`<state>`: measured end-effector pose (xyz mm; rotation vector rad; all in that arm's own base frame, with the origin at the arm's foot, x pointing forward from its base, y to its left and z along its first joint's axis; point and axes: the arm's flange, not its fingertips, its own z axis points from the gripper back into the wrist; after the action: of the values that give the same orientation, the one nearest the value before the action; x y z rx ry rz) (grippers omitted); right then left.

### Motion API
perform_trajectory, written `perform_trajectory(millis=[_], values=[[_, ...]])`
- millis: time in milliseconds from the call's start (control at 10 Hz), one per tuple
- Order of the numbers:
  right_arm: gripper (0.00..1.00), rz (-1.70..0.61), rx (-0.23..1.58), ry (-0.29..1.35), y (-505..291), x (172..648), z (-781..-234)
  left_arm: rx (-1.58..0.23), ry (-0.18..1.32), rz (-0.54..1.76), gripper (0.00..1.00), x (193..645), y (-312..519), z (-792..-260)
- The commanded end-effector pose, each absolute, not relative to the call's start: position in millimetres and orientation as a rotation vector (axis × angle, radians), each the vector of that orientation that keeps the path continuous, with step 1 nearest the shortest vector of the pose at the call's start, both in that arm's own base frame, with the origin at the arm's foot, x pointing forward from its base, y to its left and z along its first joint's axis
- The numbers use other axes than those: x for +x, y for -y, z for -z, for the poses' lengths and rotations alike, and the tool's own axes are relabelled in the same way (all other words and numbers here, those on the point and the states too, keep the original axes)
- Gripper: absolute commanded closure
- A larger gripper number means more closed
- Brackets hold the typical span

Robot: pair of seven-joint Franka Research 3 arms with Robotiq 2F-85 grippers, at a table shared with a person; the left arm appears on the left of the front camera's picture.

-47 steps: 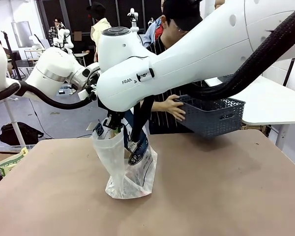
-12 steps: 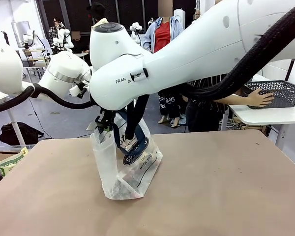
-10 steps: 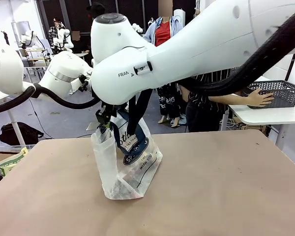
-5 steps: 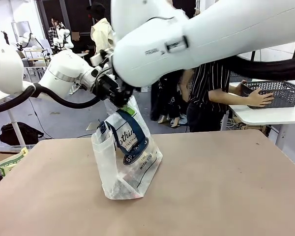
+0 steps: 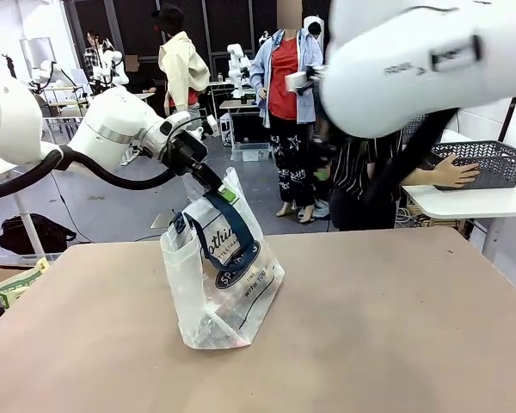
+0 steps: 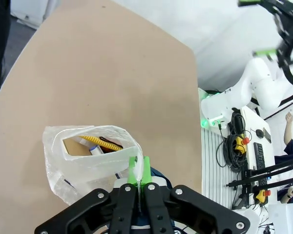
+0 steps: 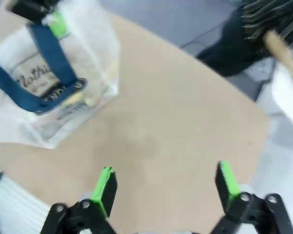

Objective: Transfer purchased items from the store into the shopping bag.
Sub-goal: Move the Reusable shopping bag to the right side of the table.

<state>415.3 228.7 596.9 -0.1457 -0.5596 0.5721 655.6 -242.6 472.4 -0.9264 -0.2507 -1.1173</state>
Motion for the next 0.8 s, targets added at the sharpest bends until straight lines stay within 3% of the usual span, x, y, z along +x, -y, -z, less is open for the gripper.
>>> perform_trajectory(millis=[0, 200, 500, 700], values=[[0.0, -0.399, -0.143, 0.505, -180, 415, -576, -0.916, 0.214, 1.137, 1.0, 662, 246, -475], [0.0, -0.153, -0.162, 0.412, -101, 420, -551, -0.898, 0.211, 1.134, 1.0, 661, 246, -479], [0.0, 0.034, -0.064, 0.351, -23, 414, -514, -0.87, 0.217, 1.122, 1.0, 664, 243, -481], [0.0, 0.065, 0.063, 0.418, -4, 407, -496, -0.757, 0.212, 1.146, 1.0, 657, 248, -482]])
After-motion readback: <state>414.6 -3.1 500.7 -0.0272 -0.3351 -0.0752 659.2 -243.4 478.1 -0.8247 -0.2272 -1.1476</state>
